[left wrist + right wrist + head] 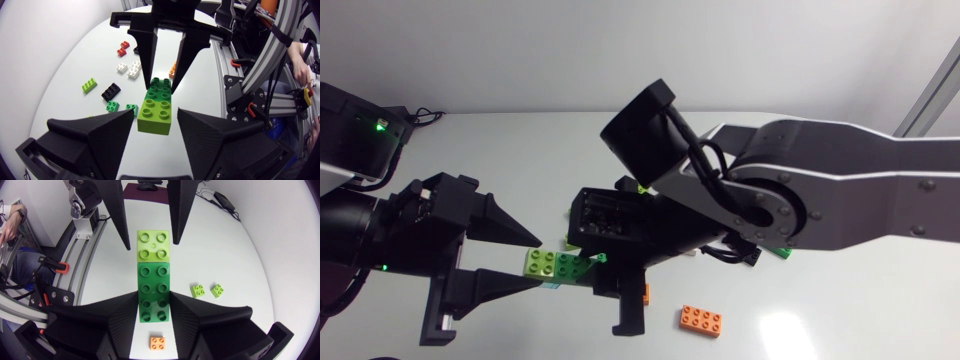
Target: Separate the duplo bricks
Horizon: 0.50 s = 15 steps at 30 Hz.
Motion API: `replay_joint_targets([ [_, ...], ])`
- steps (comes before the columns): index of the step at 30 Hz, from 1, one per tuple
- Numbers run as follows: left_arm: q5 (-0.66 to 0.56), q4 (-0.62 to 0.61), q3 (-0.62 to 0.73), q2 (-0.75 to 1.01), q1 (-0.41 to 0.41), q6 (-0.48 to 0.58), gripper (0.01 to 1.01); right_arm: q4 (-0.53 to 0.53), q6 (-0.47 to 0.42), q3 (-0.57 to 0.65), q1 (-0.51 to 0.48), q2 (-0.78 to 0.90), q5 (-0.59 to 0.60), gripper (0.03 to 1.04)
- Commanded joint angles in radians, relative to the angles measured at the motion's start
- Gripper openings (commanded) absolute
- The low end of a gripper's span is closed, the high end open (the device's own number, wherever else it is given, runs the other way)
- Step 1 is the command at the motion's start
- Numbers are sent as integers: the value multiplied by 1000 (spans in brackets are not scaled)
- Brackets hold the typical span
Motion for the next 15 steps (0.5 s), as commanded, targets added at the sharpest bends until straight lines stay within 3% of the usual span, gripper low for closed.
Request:
replay_joint_targets([
  [1, 8, 10, -20, -7, 9, 14, 592, -8, 17, -12, -11, -30, 3, 280],
  [15, 10, 36, -40, -4, -15, 0, 590, -20, 20, -16, -17, -58, 1, 282],
])
